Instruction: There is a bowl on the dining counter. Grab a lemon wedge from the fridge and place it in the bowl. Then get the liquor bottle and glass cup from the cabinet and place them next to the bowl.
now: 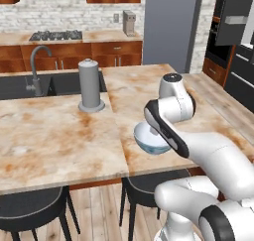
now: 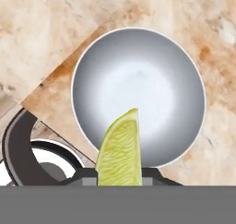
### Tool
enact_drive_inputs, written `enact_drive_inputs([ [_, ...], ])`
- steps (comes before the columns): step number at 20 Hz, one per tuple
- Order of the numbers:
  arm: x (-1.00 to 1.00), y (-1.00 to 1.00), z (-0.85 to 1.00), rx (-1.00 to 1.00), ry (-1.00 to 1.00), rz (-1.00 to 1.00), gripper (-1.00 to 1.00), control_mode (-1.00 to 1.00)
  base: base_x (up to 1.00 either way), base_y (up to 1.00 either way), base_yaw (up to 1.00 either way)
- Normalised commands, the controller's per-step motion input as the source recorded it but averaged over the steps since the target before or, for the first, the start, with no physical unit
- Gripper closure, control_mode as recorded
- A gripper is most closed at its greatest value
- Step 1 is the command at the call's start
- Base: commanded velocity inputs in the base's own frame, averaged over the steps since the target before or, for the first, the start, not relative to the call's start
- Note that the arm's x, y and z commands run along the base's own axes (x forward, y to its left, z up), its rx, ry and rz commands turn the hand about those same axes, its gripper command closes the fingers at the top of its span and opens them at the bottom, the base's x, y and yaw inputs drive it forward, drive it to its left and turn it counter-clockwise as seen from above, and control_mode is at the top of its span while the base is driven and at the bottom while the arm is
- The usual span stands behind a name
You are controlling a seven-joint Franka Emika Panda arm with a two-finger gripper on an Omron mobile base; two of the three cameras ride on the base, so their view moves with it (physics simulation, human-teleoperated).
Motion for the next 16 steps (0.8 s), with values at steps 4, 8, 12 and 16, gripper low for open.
enact_drive_inputs([
  [4,0.00,-0.13,-0.44,0.00,0.00,-0.10,1.00,-1.00,0.00,0.00,0.00],
  [8,0.00,0.00,-0.41,0.00,0.00,-0.13,1.00,-1.00,0.00,0.00,0.00],
  [12,0.15,0.00,-0.28,0.00,0.00,-0.13,1.00,-1.00,0.00,0.00,0.00],
  [16,0.28,0.00,-0.21,0.00,0.00,-0.12,1.00,-1.00,0.00,0.00,0.00],
])
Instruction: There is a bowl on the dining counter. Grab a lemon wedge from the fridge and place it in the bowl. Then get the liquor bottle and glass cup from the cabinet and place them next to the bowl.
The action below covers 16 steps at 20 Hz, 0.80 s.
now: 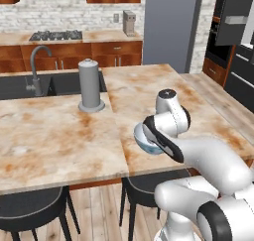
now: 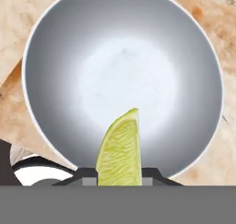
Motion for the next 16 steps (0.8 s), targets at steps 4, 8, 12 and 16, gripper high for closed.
enact_drive_inputs([
  [4,0.37,0.00,-0.23,0.00,0.00,-0.08,1.00,-1.00,0.00,0.00,0.00],
  [8,0.25,0.00,-0.21,0.00,0.00,-0.06,-1.00,-1.00,0.00,0.00,0.00],
  [12,0.10,0.00,-0.07,0.00,0.00,-0.06,-1.00,-1.00,0.00,0.00,0.00],
  [16,0.02,0.00,0.01,0.00,0.00,-0.05,-1.00,-1.00,0.00,0.00,0.00],
])
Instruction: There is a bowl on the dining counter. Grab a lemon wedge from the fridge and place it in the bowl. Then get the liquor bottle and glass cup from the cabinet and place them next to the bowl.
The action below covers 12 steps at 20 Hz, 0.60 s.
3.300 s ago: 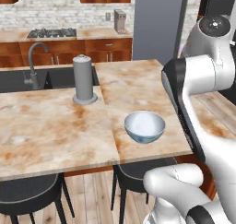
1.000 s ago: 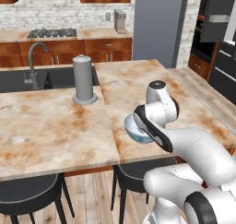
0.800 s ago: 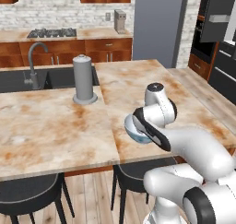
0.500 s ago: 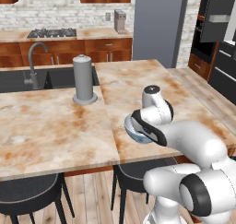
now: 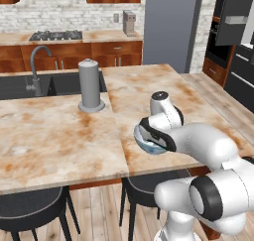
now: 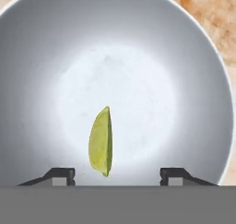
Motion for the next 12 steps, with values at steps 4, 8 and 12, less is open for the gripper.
enact_drive_inputs([
  [4,-0.07,0.00,0.52,0.03,0.00,-0.02,-1.00,-1.00,0.00,0.00,0.00],
  [8,-0.38,0.00,1.00,0.00,-0.08,0.04,-1.00,-1.00,0.00,0.00,0.00],
  [12,-0.78,0.00,1.00,-0.06,-0.16,0.20,-1.00,-1.00,0.00,0.00,0.00],
])
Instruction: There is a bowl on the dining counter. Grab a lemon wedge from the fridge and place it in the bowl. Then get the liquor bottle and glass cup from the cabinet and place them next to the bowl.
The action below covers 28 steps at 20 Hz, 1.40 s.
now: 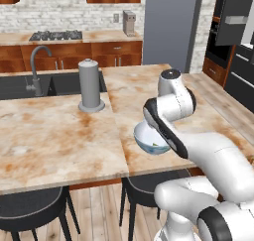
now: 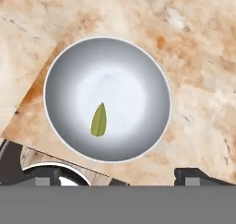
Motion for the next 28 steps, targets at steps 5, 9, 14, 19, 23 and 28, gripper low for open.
enact_drive_inputs([
  [5,-0.99,0.00,1.00,-0.20,-0.20,0.31,-1.00,-1.00,0.00,0.00,0.00],
  [9,-0.98,-0.04,1.00,-0.13,-0.12,0.32,-1.00,-1.00,0.00,0.00,0.00],
  [14,-0.60,-0.05,0.91,0.06,0.05,0.08,-1.00,-1.00,0.00,0.00,0.00],
  [19,-0.40,0.00,0.26,0.07,0.03,0.00,-1.00,-1.00,0.00,0.00,0.00],
  [23,0.00,0.00,0.00,0.00,0.00,0.00,-1.00,1.00,-0.69,-0.24,0.00],
  [28,0.00,0.00,0.00,0.00,0.00,0.00,-1.00,1.00,-0.75,-0.67,-0.05],
])
